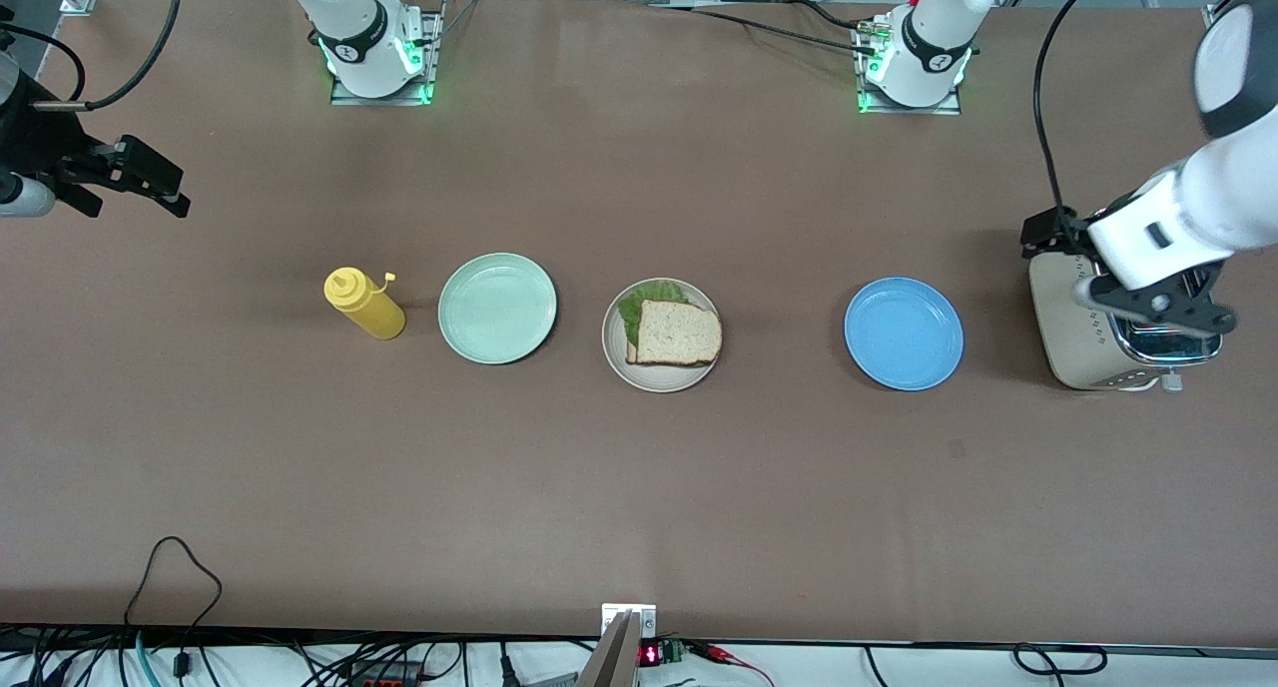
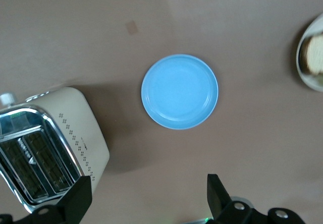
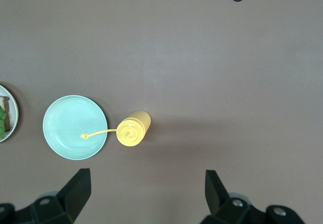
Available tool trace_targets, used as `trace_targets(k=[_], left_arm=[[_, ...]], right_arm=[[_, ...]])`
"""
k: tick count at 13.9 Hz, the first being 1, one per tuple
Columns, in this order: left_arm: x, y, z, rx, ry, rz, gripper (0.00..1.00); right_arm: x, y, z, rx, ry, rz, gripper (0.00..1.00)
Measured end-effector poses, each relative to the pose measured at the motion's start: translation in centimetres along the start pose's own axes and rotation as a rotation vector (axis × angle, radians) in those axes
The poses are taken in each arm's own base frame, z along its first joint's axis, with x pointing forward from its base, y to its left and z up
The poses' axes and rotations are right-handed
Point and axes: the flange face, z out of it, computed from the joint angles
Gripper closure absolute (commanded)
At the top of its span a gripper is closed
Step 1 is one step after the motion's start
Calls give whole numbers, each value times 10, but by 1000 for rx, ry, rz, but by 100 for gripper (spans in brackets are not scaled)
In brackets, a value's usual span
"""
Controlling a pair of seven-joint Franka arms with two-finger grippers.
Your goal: Make sandwich in beige plate with both arms
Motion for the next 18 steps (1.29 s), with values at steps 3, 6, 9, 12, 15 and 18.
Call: trace_targets(k=[3,6,9,12,15,18], left_arm=[[-25,5,-21,18,120,-20,0],[-33,2,-16,19,126,-26,0],[-31,0,-9,18,120,-28,0],[-31,0,-9,18,120,-27,0],[-32,0,-8,17,112,-28,0],[-33,1,-8,17,109,-28,0]], right_arm=[[0,0,0,0,0,0,0],[0,0,0,0,0,0,0],[0,0,0,0,-1,0,0],[0,0,0,0,-2,0,0],[0,0,0,0,-2,0,0],[0,-1,0,-1,-1,-3,0]])
